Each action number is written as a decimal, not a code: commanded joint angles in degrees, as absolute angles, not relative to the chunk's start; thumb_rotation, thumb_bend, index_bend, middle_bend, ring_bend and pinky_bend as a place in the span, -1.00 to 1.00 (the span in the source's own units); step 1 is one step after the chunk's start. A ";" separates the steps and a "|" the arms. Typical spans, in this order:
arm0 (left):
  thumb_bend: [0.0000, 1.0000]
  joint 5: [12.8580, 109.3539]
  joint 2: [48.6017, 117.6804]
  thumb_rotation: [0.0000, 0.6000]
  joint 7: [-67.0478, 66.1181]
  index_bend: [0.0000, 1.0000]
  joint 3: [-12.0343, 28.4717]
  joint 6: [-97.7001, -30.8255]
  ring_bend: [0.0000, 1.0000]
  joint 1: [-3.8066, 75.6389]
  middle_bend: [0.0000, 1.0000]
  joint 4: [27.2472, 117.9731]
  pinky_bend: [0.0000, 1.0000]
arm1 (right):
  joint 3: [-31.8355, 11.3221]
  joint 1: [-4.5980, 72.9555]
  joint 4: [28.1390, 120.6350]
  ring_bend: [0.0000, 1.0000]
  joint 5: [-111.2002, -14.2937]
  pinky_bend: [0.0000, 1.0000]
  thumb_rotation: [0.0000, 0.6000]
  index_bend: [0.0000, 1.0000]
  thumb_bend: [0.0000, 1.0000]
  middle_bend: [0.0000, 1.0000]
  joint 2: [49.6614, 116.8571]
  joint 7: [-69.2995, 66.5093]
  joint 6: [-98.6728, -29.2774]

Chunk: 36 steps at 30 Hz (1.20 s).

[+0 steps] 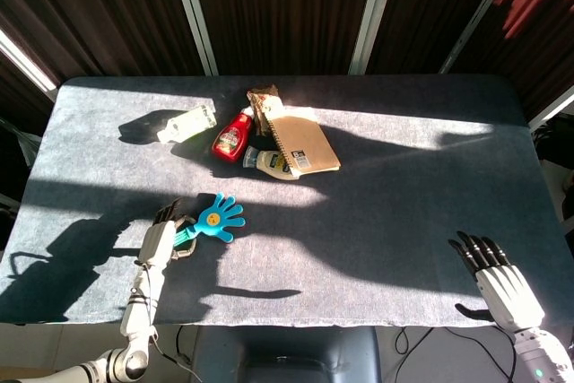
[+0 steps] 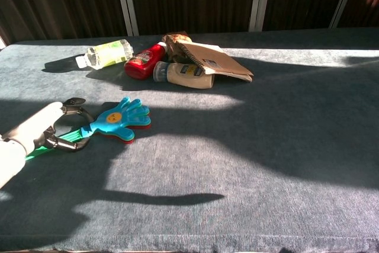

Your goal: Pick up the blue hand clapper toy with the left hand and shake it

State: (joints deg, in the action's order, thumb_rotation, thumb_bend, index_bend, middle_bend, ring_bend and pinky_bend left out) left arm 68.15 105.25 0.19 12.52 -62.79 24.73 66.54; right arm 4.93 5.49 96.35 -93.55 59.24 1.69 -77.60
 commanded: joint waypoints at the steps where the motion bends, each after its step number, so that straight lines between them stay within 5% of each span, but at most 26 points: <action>1: -0.23 67.93 105.27 1.00 0.31 -0.15 12.66 -62.75 -1.00 24.78 -0.94 66.42 -1.00 | 4.92 5.45 96.36 -1.00 -93.54 -1.00 1.00 -1.00 -0.70 -1.00 59.26 1.71 -77.67; 11: 0.01 67.05 105.26 1.00 1.73 0.21 12.96 -61.97 -1.00 24.90 -0.78 66.10 -0.99 | 4.88 5.56 96.32 -1.00 -93.47 -1.00 1.00 -1.00 -0.70 -1.00 59.39 1.91 -77.47; 18: 0.42 70.81 105.48 1.00 9.65 0.57 12.60 -64.73 -0.78 24.05 -0.32 65.24 -0.72 | 4.90 5.64 96.30 -1.00 -93.40 -1.00 1.00 -1.00 -0.70 -1.00 59.51 2.06 -77.26; 30: 0.52 76.62 103.47 1.00 25.51 0.61 11.47 -67.84 -0.41 22.80 0.16 66.10 -0.44 | 4.99 5.74 96.36 -1.00 -93.19 -1.00 1.00 -1.00 -0.70 -1.00 59.80 2.60 -76.78; 36: 0.55 81.75 98.20 1.00 54.81 0.61 11.05 -67.29 -0.38 22.10 0.27 71.29 -0.13 | 5.06 5.86 96.39 -1.00 -92.99 -1.00 1.00 -1.00 -0.70 -1.00 59.94 2.87 -76.34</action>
State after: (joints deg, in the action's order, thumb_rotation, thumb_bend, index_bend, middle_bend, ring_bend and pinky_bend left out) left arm 77.55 102.09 36.06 11.45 -67.12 22.76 67.67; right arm 5.06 5.86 96.39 -92.99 59.94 2.86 -76.34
